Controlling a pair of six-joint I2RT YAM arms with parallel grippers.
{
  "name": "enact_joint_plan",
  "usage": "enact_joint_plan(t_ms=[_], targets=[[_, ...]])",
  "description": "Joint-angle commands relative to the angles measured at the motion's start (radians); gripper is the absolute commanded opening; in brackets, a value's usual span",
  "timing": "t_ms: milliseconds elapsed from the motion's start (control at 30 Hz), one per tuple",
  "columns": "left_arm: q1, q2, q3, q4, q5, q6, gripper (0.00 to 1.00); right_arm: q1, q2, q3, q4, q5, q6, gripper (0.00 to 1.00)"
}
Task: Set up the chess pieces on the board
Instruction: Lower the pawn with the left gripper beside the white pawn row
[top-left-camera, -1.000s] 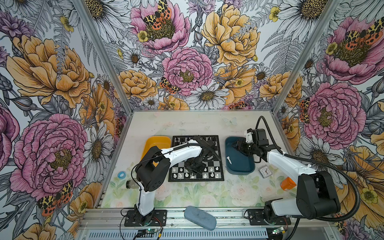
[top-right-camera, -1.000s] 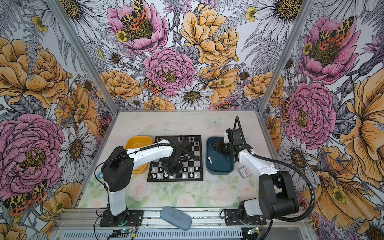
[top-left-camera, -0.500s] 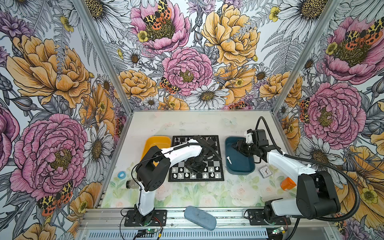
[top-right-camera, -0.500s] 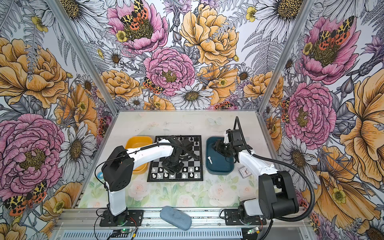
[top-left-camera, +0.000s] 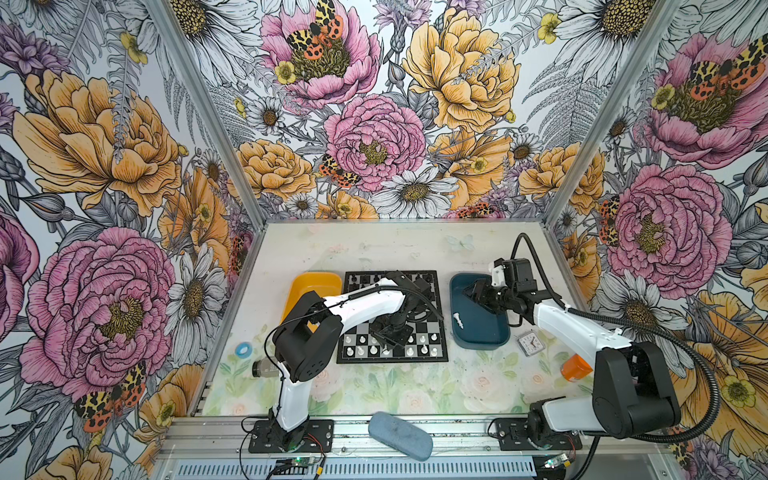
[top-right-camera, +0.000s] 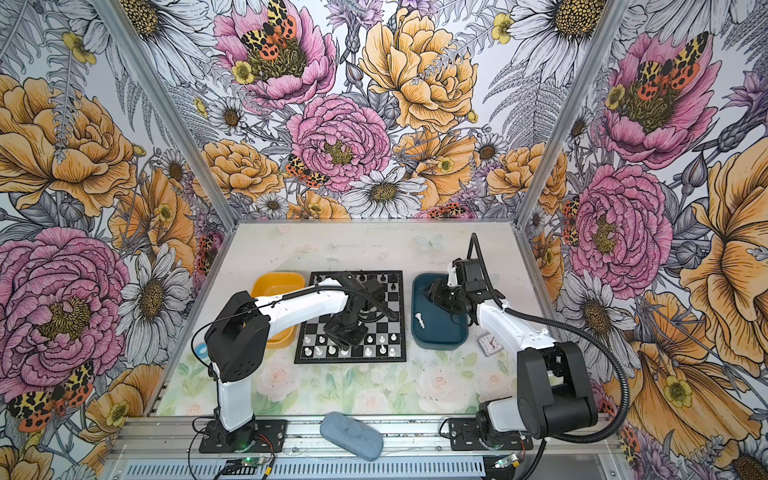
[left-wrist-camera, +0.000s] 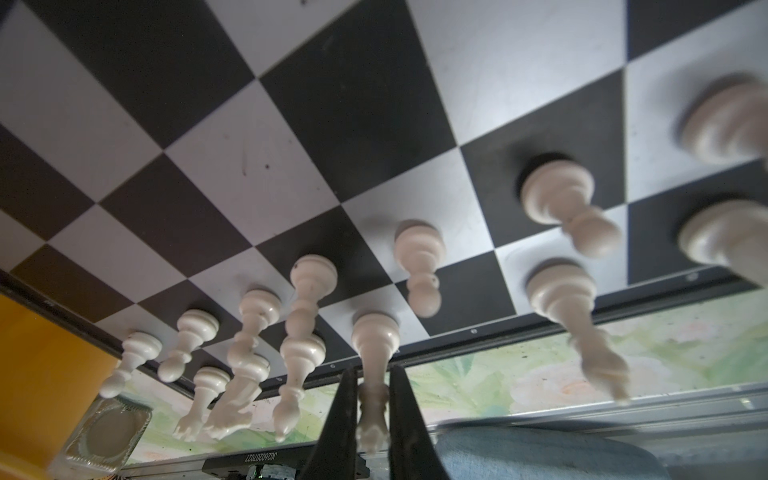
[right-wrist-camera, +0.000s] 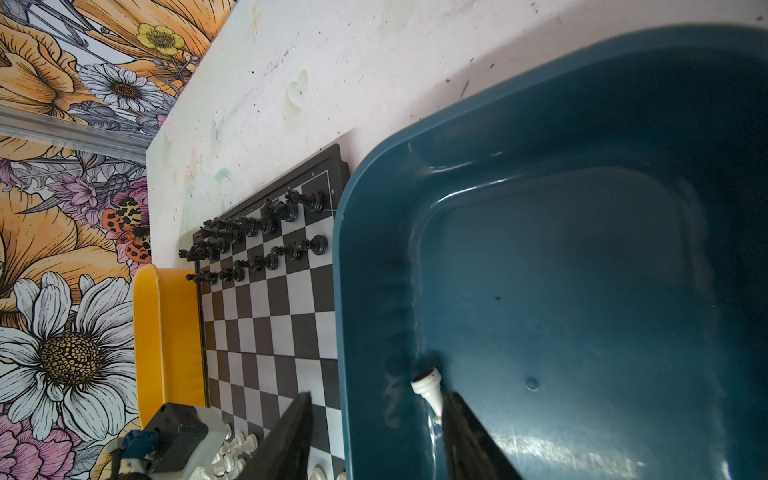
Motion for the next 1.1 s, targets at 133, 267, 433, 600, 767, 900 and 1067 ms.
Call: enact_joint_plan(t_ms=[133, 267, 433, 600, 767, 900, 1067], targets=[[0.004, -0.002, 0.007, 0.017, -0.010, 0.011, 0.24, -0.004, 0.000, -0.007, 0.023, -0.010, -0.016, 0.52], [-0.002, -0.007, 0.008, 0.015, -0.010, 0.012, 0.30, -0.004, -0.001, -0.009, 0.023, -0.008, -0.014, 0.52], [-0.003, -0.014, 0.010, 0.014, -0.009, 0.009, 0.33, -0.005, -0.004, -0.010, 0.023, -0.008, -0.014, 0.52], [-0.007, -0.026, 0.014, 0.012, -0.008, 0.009, 0.34, -0.005, -0.008, -0.012, 0.023, -0.008, -0.012, 0.52], [-0.011, -0.039, 0.016, 0.011, -0.007, 0.004, 0.33, -0.004, -0.012, -0.013, 0.022, -0.008, -0.011, 0.52], [-0.014, -0.051, 0.024, 0.004, -0.012, 0.004, 0.34, -0.004, -0.015, -0.014, 0.022, -0.006, -0.011, 0.52], [-0.018, -0.066, 0.035, -0.012, -0.020, 0.002, 0.34, -0.004, -0.016, -0.015, 0.023, -0.006, -0.011, 0.52]])
